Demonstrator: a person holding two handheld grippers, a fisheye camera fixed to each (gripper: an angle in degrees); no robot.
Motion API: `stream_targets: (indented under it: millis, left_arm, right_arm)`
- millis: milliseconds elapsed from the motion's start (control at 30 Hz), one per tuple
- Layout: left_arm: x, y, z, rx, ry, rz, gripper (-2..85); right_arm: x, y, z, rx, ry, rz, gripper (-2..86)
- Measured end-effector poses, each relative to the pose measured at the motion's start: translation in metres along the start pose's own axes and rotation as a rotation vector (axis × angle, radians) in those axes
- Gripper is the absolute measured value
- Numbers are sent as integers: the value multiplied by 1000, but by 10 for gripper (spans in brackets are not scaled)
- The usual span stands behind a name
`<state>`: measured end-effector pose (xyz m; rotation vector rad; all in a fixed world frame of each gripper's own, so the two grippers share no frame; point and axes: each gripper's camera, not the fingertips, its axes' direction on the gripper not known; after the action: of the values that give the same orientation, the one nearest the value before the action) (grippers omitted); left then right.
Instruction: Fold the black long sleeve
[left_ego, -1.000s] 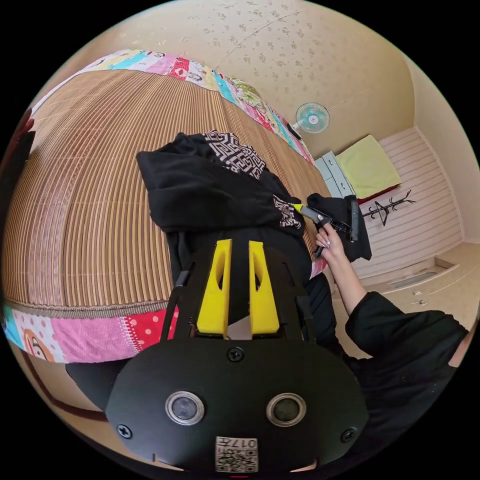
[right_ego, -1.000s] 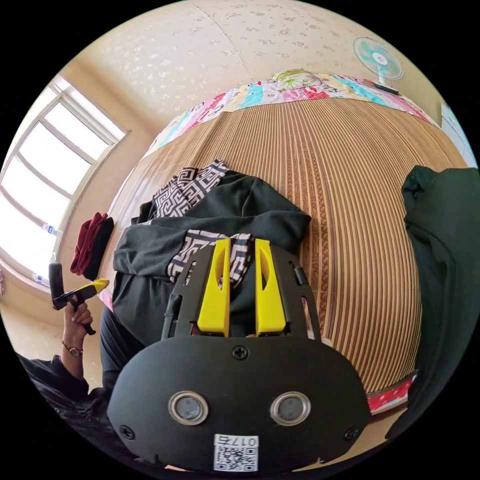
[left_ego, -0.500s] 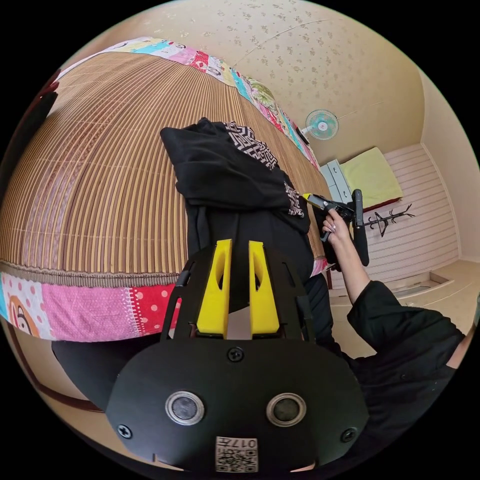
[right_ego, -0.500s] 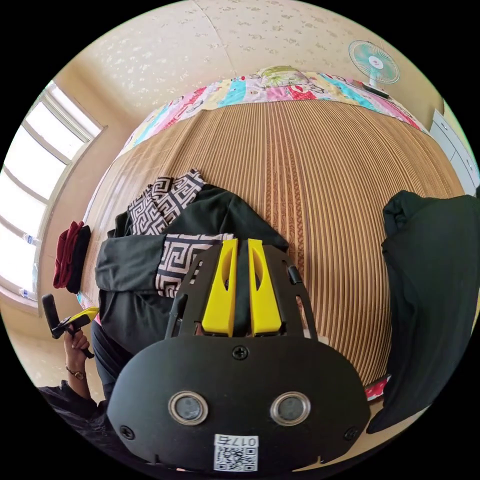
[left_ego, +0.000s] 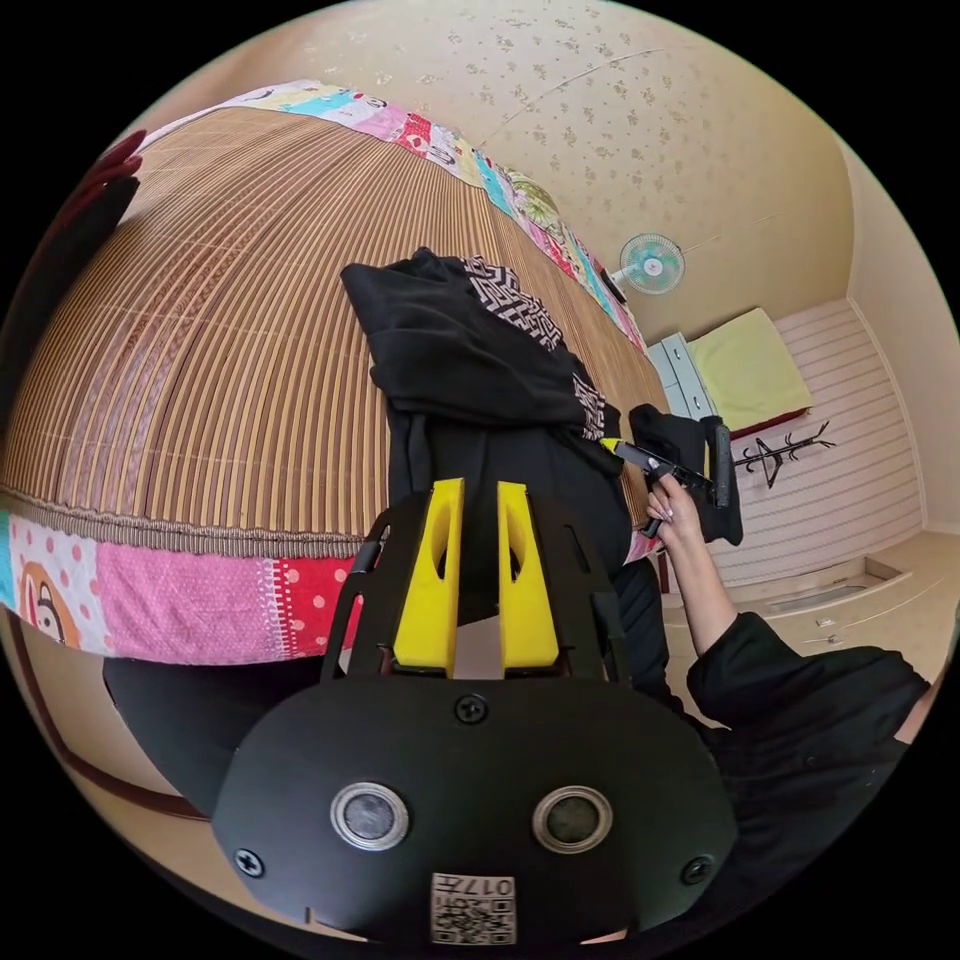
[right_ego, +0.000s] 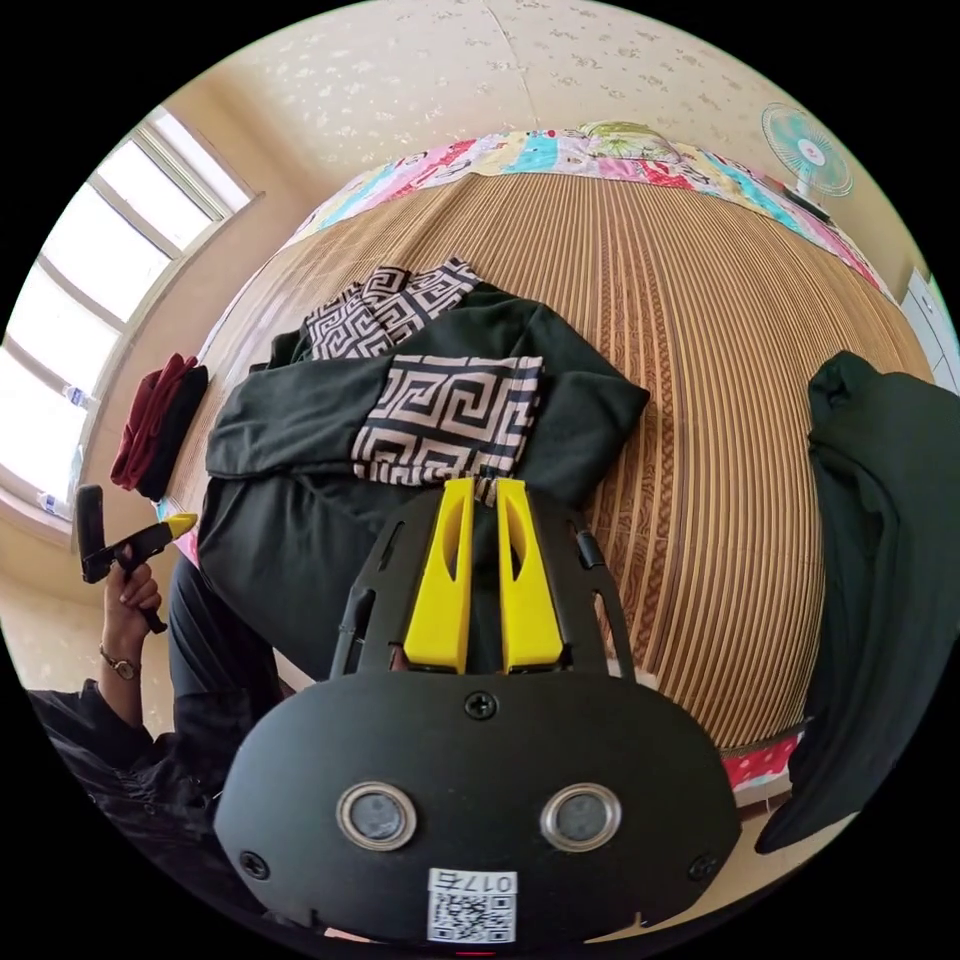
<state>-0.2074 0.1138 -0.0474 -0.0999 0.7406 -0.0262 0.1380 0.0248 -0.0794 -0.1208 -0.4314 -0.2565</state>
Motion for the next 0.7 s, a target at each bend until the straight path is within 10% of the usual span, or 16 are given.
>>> stream_targets:
  millis: [700]
  left_arm:
    - [-8, 58, -2, -105, -99, 100, 70]
  right_arm:
    - [13, 115, -14, -95, -53, -28, 62]
